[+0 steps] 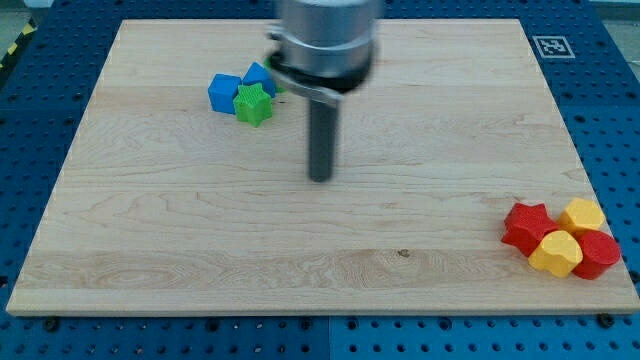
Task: Slide the blue cube towards the center right along with green star
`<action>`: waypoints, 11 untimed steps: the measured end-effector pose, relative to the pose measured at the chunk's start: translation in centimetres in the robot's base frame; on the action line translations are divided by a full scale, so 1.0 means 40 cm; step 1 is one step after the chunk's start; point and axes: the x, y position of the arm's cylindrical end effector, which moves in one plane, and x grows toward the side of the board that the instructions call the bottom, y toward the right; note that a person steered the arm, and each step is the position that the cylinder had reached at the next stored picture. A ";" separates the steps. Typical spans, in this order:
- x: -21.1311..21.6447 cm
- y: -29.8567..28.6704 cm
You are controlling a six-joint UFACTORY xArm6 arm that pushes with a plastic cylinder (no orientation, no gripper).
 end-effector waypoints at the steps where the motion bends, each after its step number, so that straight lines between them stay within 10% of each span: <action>1: -0.091 -0.256; 2: -0.205 -0.513; 4: -0.325 -0.395; 11: -0.140 0.011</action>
